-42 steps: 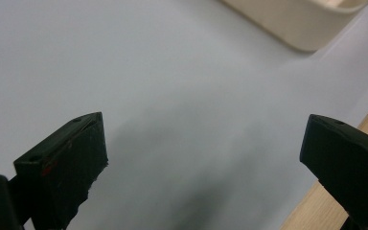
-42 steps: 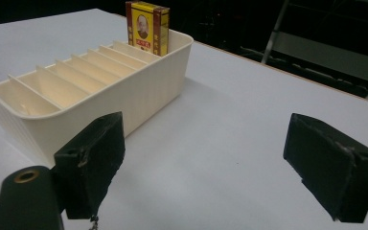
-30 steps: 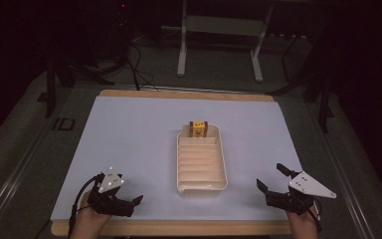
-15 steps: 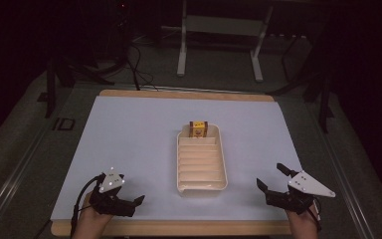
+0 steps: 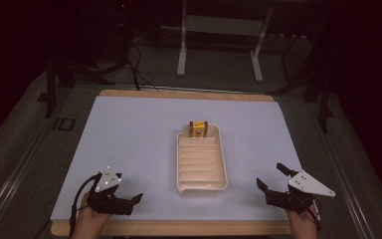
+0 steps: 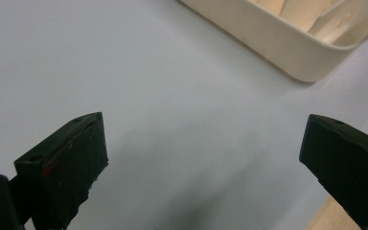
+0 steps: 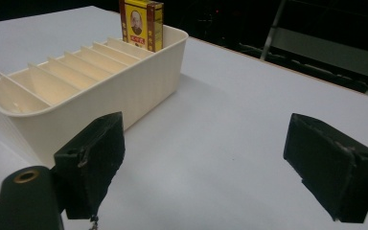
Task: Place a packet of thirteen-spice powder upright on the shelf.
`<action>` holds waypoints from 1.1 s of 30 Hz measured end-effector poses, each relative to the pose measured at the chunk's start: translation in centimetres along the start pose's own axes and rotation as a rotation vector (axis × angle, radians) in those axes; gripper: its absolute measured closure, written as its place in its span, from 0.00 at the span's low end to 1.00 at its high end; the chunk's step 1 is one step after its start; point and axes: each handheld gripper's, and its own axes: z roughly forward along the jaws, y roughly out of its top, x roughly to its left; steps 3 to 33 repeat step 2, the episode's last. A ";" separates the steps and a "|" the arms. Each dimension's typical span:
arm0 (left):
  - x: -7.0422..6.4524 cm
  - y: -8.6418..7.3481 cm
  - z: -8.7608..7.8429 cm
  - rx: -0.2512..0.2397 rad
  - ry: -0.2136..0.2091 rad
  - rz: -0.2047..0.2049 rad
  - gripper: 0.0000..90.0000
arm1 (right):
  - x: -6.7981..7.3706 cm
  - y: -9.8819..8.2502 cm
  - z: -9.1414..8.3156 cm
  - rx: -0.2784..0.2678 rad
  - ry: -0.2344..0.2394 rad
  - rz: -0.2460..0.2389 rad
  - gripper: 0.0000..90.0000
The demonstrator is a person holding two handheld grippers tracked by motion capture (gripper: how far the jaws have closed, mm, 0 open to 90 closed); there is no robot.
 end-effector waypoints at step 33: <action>0.1 0.0 0.0 -0.001 0.000 -0.005 0.03 | 0.0 0.0 0.0 0.002 0.001 -0.002 0.16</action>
